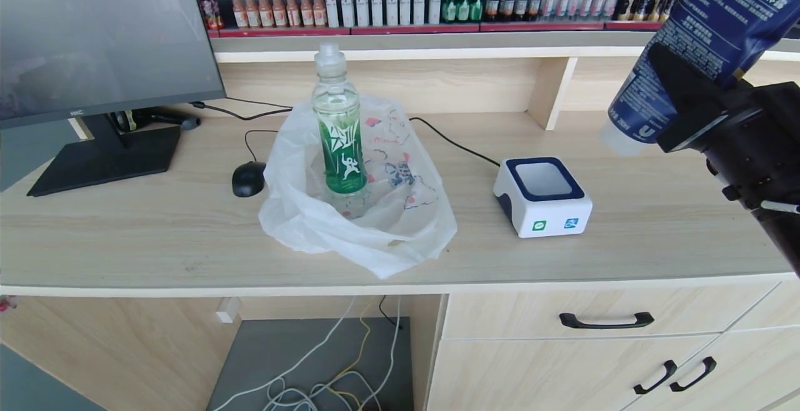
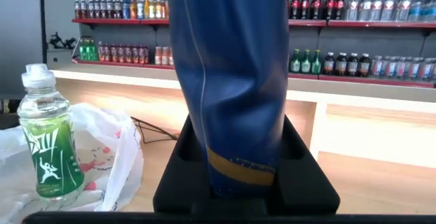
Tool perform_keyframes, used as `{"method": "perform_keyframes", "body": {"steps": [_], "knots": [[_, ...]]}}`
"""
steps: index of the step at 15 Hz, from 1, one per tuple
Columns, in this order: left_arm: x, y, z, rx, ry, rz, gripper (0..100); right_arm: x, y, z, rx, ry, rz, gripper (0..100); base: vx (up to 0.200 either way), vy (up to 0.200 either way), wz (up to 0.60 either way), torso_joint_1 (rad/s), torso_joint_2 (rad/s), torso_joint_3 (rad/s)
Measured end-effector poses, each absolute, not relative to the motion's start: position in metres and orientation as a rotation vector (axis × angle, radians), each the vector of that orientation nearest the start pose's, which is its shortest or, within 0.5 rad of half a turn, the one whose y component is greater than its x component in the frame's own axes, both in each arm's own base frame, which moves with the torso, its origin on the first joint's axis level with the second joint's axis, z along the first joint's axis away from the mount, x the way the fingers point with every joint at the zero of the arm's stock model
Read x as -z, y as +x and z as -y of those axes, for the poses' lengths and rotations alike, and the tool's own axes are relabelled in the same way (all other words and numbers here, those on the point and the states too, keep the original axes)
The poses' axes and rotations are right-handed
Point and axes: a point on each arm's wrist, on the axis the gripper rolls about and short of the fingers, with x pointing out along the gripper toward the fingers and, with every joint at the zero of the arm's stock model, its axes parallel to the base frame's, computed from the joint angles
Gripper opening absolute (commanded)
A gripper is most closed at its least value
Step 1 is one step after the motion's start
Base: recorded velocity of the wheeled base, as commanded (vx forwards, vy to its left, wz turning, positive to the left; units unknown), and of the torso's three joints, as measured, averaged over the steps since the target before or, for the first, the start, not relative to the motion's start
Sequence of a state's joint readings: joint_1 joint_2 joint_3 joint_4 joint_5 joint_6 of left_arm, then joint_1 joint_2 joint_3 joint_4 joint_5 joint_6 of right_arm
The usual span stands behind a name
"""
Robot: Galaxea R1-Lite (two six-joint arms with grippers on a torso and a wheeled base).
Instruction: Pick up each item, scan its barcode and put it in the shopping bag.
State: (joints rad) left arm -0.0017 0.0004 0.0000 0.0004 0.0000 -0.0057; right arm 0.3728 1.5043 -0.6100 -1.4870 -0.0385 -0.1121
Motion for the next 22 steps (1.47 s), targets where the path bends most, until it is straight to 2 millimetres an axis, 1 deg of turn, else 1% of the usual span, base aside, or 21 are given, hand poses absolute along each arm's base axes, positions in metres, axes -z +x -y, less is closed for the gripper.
{"method": "perform_keyframes", "body": {"steps": [7,10,18,22], "knots": [[-0.075,-0.023,0.000,0.001,-0.006,0.000,100,-0.262,0.223,-0.086,-0.294,0.018,0.578,0,0.000,0.200,0.00,0.000,0.00,0.002],[-0.075,-0.023,0.000,0.000,-0.006,-0.001,100,-0.260,0.221,-0.093,-0.321,0.022,0.571,0,0.000,0.200,0.00,0.001,0.00,0.001],[-0.075,-0.023,0.000,0.003,-0.001,0.000,100,-0.259,0.221,-0.095,-0.332,0.021,0.566,0,0.000,0.000,0.00,0.000,0.00,0.000],[-0.075,-0.023,0.000,0.001,-0.001,0.000,100,-0.268,0.226,-0.094,-0.321,0.021,0.603,0,0.000,0.000,0.00,0.000,0.00,0.000]]}}
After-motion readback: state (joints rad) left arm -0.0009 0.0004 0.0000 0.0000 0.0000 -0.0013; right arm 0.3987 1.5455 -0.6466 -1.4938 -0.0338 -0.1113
